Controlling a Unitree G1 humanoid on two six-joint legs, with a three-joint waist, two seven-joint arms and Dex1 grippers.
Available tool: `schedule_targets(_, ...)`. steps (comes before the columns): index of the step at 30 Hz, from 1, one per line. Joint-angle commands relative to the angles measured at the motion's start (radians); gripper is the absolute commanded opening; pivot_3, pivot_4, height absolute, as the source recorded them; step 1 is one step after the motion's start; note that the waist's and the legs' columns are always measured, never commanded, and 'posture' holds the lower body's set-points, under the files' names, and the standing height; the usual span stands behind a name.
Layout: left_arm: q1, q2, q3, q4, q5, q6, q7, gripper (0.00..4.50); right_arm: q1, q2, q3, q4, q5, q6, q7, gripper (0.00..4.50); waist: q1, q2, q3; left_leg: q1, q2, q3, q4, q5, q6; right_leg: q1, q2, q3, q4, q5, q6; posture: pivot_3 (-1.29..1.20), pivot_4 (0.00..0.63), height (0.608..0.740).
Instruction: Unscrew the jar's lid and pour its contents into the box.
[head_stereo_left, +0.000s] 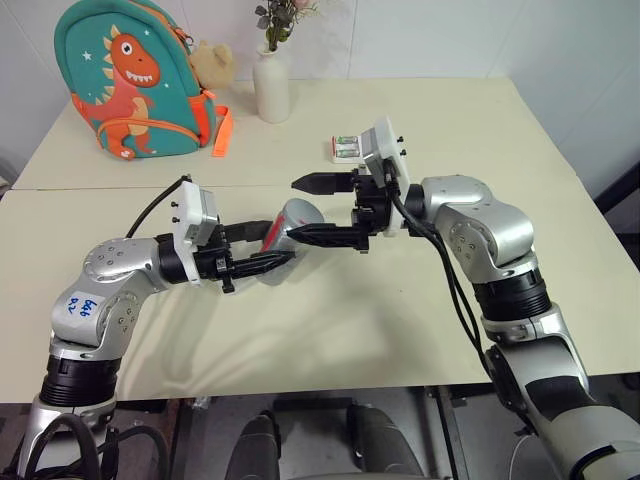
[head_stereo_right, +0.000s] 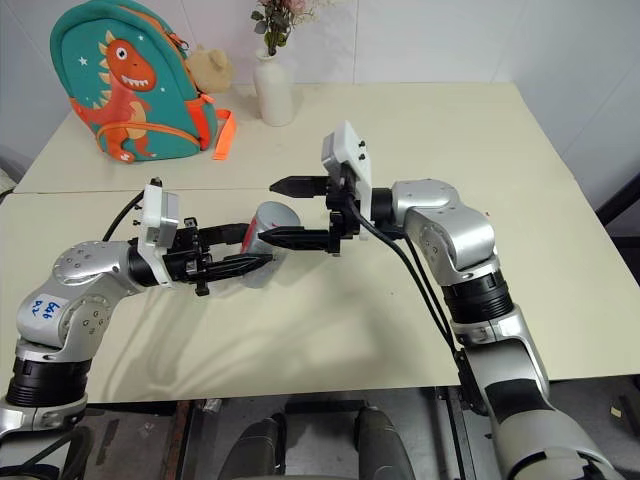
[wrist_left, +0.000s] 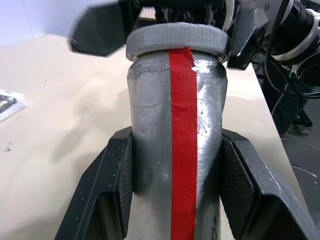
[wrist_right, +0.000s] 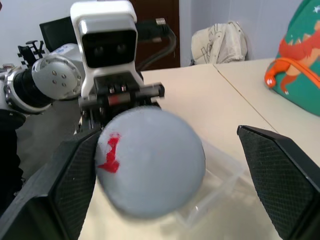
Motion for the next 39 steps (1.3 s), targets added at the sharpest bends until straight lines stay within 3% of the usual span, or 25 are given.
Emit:
schedule_targets(1, 0.005, 0.007, 0.007, -0.038, -0.021, -0.022, -0.045, 1.97, -0.003, -0.054, -0.121, 0.021, 0.014, -0.016, -0.028, 4.46, 0.0, 0.0, 0.0, 0.0, 0.0, 0.0, 0.0, 0.0, 0.0, 0.0, 0.0, 0.0, 0.0, 0.0, 0.0, 0.0, 0.15, 0.74)
schedule_targets(17, 0.022, -0.031, 0.054, -0.036, -0.053, -0.051, -0.043, 1.97, -0.008, -0.106, -0.172, 0.099, 0.047, 0.005, 0.03, 4.46, -0.001, 0.0, 0.0, 0.0, 0.0, 0.001, 0.0, 0.0, 0.0, 0.0, 0.0, 0.001, -0.001, 0.0, 0.0, 0.0, 0.15, 0.74)
schedule_targets(27, 0.014, -0.162, 0.111, -0.021, -0.101, -0.087, 0.037, 1.97, -0.02, 0.049, -0.189, -0.119, 0.178, 0.142, -0.135, 4.46, 0.001, 0.0, 0.0, 0.0, 0.0, 0.0, 0.001, 0.0, 0.0, 0.0, 0.0, 0.001, 0.001, 0.0, 0.0, 0.0, 0.15, 0.74)
schedule_targets(39, 0.037, -0.225, 0.089, 0.006, -0.044, -0.16, 0.089, 1.97, -0.035, 0.111, -0.15, -0.179, 0.184, 0.212, -0.236, 4.46, 0.002, 0.0, 0.0, 0.0, 0.0, 0.0, 0.003, 0.0, 0.0, 0.001, 0.0, 0.001, 0.002, 0.001, 0.0, 0.0, 0.15, 0.74)
